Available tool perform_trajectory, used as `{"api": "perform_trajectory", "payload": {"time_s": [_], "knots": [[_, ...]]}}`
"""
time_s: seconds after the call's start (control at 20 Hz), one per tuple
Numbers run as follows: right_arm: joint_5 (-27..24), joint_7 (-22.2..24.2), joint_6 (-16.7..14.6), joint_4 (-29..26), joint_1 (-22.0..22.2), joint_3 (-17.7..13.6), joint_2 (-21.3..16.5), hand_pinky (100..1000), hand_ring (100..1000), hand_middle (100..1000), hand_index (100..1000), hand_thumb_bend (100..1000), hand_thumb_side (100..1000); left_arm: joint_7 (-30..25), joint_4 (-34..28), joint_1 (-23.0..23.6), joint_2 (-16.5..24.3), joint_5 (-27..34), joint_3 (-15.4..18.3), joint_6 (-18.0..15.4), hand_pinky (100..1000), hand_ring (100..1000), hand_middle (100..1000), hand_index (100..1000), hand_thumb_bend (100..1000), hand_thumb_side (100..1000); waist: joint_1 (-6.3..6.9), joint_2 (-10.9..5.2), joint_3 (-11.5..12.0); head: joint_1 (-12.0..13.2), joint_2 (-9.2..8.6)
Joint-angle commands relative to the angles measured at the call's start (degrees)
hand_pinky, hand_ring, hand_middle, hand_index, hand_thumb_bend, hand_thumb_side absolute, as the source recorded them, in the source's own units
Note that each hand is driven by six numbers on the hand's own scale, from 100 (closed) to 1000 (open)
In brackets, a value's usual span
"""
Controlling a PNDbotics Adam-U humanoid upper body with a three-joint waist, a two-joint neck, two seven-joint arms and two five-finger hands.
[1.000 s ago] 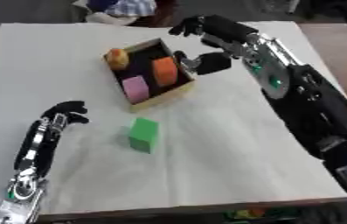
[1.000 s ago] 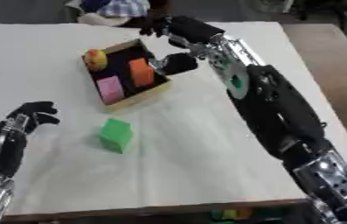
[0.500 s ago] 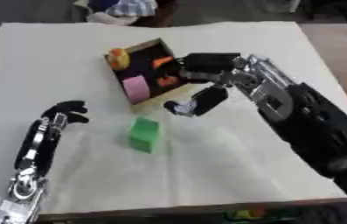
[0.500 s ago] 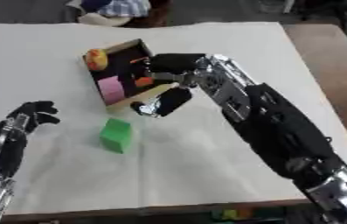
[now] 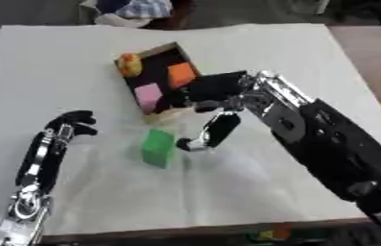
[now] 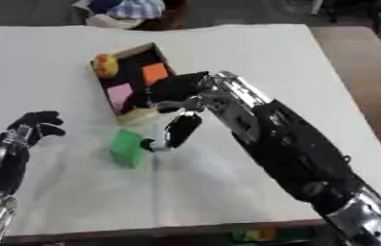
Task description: Pick up objects on the table and place them in the box.
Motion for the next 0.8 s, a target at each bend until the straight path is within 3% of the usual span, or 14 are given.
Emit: {"api": "perform_trajectory", "payload": {"time_s": [0.05, 0.55, 0.8], "knots": [[1.35, 0.43, -1.78, 0.78, -1.07, 0.0, 0.86, 825, 878, 945, 989, 233, 686, 0.0, -0.87, -0.68, 0.91, -0.03, 0.19, -0.06, 770, 606, 618, 753, 100, 964, -0.31, -1.58, 0.12, -0.26, -0.14], [6.19, -1.3, -4.26, 6.4, -0.79, -0.75, 3.89, 806, 858, 921, 966, 215, 672, -0.01, -0.89, -0.71, 0.75, 0.03, 0.15, -0.05, 770, 606, 618, 753, 100, 964, -0.25, -1.51, 0.46, -0.46, -0.14], [7.88, -4.04, -4.73, 7.68, -0.8, -1.71, 4.22, 737, 761, 802, 866, 165, 600, 0.0, -0.88, -0.7, 0.72, 0.05, 0.16, -0.05, 770, 606, 618, 753, 100, 964, -0.27, -1.58, 0.4, -0.38, -0.14]]}}
